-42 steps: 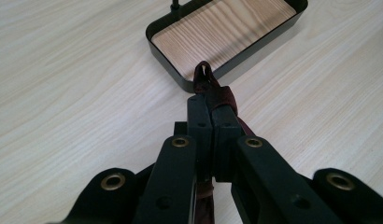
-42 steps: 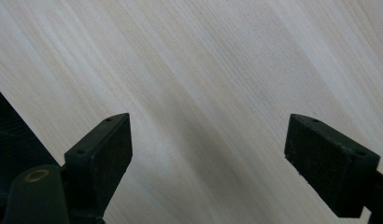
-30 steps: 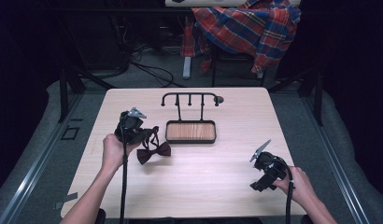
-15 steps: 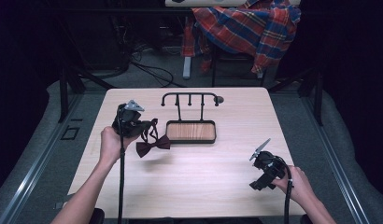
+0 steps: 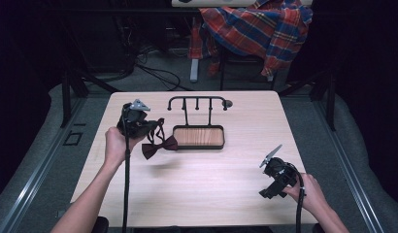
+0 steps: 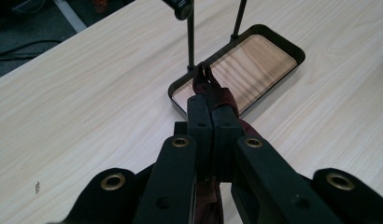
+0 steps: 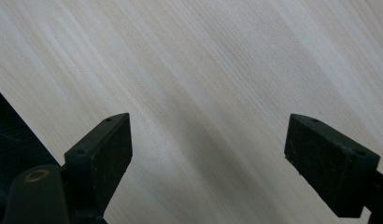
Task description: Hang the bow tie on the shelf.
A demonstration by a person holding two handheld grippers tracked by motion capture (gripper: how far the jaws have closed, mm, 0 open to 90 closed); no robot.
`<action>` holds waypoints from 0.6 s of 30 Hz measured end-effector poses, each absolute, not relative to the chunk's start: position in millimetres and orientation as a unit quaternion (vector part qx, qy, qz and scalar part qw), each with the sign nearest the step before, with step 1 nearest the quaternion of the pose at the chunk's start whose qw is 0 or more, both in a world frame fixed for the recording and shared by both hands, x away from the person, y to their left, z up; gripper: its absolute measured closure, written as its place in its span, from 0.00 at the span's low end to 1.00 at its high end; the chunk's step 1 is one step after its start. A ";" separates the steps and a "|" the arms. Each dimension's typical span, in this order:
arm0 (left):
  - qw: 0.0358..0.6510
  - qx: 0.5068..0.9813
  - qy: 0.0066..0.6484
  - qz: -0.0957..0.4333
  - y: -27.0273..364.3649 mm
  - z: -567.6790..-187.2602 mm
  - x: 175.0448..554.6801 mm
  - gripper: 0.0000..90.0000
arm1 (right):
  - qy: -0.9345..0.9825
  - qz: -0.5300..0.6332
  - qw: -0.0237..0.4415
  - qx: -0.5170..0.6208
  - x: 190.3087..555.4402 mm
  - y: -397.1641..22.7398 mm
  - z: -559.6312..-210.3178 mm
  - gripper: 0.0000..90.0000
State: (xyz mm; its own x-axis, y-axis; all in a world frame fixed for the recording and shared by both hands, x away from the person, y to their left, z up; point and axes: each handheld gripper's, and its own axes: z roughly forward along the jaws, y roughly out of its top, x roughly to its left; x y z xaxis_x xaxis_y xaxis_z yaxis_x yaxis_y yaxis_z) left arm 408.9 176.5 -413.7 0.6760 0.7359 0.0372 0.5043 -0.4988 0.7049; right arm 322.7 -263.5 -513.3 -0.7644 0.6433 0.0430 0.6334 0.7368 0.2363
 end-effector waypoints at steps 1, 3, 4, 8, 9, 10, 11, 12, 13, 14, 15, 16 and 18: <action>0.343 0.849 0.364 0.170 176.2 -412.7 409.3 0.99 | 0.932 0.117 0.022 0.342 322.7 -263.4 -513.0 0.16; 0.348 0.847 0.364 0.170 175.8 -411.1 410.2 0.99 | 0.931 0.121 0.022 0.344 322.6 -263.0 -513.4 0.16; 0.348 0.847 0.363 0.170 175.6 -410.2 410.7 0.99 | 0.931 0.120 0.022 0.344 322.7 -262.9 -513.4 0.16; 0.350 0.847 0.362 0.170 173.7 -408.1 412.8 0.99 | 0.930 0.121 0.023 0.346 322.6 -263.3 -513.8 0.16; 0.351 0.847 0.361 0.170 172.9 -407.6 413.1 0.99 | 0.931 0.120 0.022 0.345 322.5 -263.5 -513.1 0.16; 0.350 0.848 0.360 0.170 172.0 -407.1 413.7 0.99 | 0.928 0.125 0.022 0.350 321.5 -263.4 -513.5 0.16; 0.350 0.848 0.359 0.173 171.2 -406.4 414.0 0.99 | 0.929 0.123 0.024 0.348 321.5 -263.5 -512.9 0.16; 0.352 0.847 0.359 0.172 170.2 -406.0 414.6 0.99 | 0.931 0.118 0.025 0.346 321.6 -263.4 -512.0 0.16; 0.351 0.848 0.358 0.172 169.6 -405.4 415.5 0.99 | 0.928 0.124 0.025 0.349 321.0 -263.1 -513.0 0.16; 0.352 0.846 0.360 0.175 168.5 -405.0 416.0 0.99 | 0.929 0.124 0.025 0.349 321.0 -262.7 -513.0 0.16; 0.352 0.847 0.358 0.174 168.1 -404.0 416.8 0.99 | 0.931 0.119 0.025 0.345 321.2 -262.6 -512.0 0.16; 0.353 0.847 0.357 0.175 167.5 -403.3 417.1 0.99 | 0.932 0.114 0.027 0.342 321.3 -262.5 -511.3 0.16; 0.353 0.847 0.356 0.176 166.1 -402.5 418.2 0.99 | 0.932 0.117 0.025 0.342 321.1 -262.7 -511.5 0.16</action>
